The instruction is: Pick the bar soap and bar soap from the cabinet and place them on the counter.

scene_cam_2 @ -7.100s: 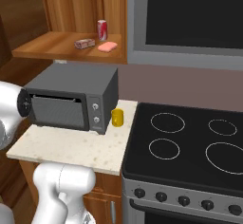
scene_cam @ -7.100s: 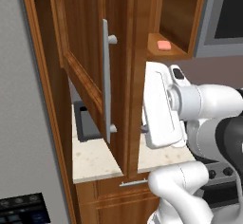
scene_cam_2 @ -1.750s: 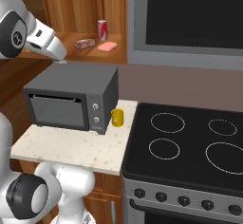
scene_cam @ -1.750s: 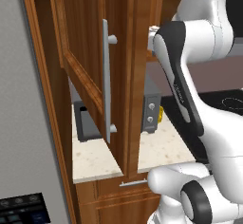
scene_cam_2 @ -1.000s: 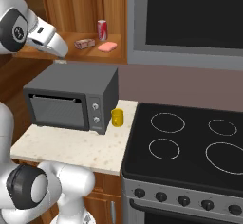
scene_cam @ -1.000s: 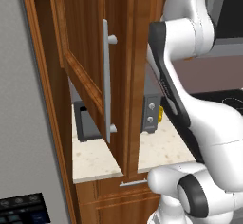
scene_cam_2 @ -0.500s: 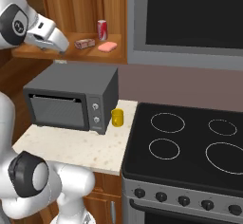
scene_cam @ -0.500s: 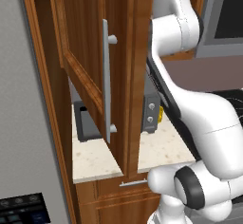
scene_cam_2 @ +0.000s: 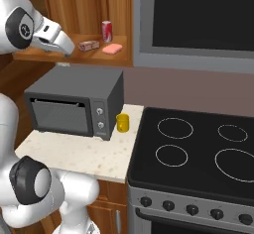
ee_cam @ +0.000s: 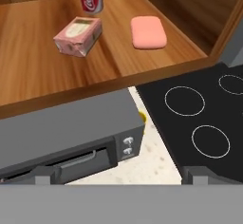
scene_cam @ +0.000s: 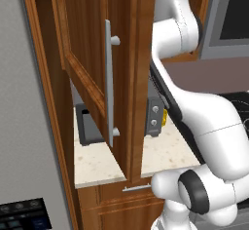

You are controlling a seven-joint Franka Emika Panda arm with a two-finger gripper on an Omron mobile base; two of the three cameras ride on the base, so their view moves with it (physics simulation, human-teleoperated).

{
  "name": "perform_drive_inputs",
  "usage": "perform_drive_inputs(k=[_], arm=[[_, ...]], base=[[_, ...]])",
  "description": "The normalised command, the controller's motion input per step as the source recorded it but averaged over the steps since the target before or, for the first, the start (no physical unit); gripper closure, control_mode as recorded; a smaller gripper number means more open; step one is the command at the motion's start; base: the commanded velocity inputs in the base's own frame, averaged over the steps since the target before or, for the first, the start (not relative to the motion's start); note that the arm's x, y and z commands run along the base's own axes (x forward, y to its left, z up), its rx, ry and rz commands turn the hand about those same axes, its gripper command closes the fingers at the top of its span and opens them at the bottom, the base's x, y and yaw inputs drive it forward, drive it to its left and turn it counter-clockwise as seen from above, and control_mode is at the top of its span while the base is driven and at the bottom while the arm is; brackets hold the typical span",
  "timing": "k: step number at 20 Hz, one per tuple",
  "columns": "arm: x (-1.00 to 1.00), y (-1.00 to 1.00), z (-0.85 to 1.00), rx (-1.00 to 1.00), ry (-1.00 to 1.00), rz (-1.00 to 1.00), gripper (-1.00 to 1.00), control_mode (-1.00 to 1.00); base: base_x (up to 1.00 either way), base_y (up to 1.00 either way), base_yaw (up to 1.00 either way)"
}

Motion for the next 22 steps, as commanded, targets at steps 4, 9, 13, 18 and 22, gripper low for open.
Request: perform_drive_inputs(k=[4,9,13,18,22], arm=[[0.20,0.00,-0.11,0.00,-0.02,0.00,-1.00,-1.00],[0.27,0.00,-0.04,0.00,0.00,0.00,-1.00,-1.00],[0.28,0.00,0.06,0.00,0.02,0.00,-1.00,-1.00],[0.21,0.02,0.07,0.00,0.03,0.00,-1.00,-1.00],[0.15,0.09,0.00,0.00,0.01,0.00,-1.00,-1.00]], base=[[0.00,0.00,0.00],[0.00,0.00,0.00],[0.00,0.00,0.00],[0.00,0.00,0.00],[0.00,0.00,0.00]])
